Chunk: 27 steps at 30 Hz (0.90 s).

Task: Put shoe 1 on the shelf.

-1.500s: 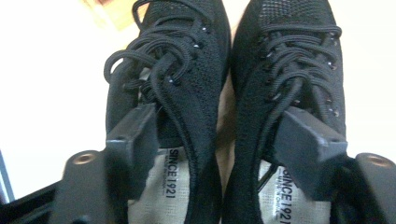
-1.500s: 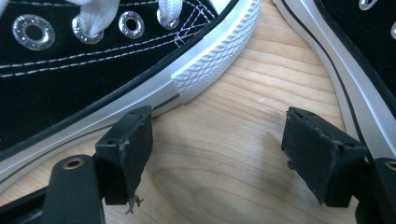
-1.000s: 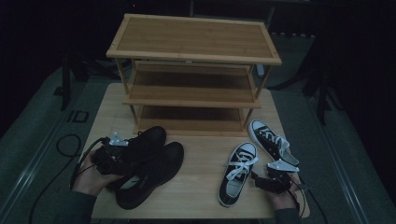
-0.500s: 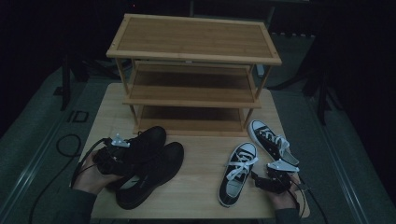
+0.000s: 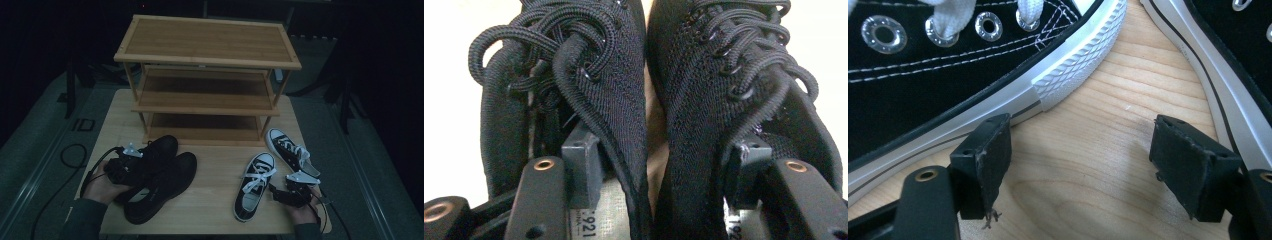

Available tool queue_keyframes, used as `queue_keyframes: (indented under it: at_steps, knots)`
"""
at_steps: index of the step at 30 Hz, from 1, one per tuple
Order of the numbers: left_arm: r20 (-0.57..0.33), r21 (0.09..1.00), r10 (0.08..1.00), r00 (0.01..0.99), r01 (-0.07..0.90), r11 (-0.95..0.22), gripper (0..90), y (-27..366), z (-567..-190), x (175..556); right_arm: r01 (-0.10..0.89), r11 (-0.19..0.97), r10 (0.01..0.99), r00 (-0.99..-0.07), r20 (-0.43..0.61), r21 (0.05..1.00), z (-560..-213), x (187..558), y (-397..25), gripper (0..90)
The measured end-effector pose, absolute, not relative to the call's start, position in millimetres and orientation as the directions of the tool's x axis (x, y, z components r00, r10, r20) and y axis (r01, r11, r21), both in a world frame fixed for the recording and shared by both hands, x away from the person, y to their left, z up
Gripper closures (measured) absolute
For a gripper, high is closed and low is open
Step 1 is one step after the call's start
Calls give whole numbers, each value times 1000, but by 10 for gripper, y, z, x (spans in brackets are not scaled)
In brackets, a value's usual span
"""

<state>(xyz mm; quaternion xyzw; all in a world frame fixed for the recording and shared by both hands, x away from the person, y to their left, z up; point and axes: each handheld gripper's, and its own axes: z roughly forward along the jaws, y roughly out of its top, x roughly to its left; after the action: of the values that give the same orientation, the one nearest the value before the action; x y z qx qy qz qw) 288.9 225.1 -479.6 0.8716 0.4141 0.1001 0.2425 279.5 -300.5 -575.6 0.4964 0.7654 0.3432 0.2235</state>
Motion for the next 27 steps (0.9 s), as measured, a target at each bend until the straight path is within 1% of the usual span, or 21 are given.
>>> queue_keyframes:
  at_steps: [2, 3, 6, 10, 12, 15, 16, 20, 27]
  knots:
    - [-31, 501, 772, 635, 678, -538, 459, 2240, -4811, 2906, 607, 272, 913, -408, -1, 747, -5755, 2795, -3005, 247]
    - [-39, 498, 771, 635, 682, -536, 485, 2238, -4817, 2914, 606, 272, 913, -408, -1, 747, -5756, 2795, -3005, 247]
    - [-41, 496, 771, 636, 683, -537, 512, 2227, -4821, 2913, 607, 272, 913, -408, -1, 747, -5756, 2795, -3005, 247]
    - [-43, 495, 776, 629, 688, -530, 576, 2208, -4852, 2920, 607, 272, 913, -408, -1, 747, -5756, 2795, -3005, 247]
    - [-39, 495, 781, 624, 691, -527, 637, 2211, -4859, 2924, 606, 272, 913, -408, -1, 747, -5756, 2795, -3005, 247]
    - [-34, 493, 785, 619, 694, -525, 788, 2213, -4856, 2924, 606, 272, 913, -408, -1, 747, -5756, 2795, -3005, 247]
    - [-28, 494, 787, 616, 693, -525, 812, 2211, -4853, 2922, 607, 272, 913, -408, -1, 747, -5756, 2795, -3005, 247]
    - [5, 490, 781, 624, 680, -546, 832, 2177, -4840, 2898, 606, 272, 913, -408, -1, 747, -5756, 2795, -3005, 247]
    - [6, 503, 783, 622, 675, -540, 841, 2179, -4836, 2878, 607, 272, 913, -408, -1, 747, -5755, 2795, -3005, 247]
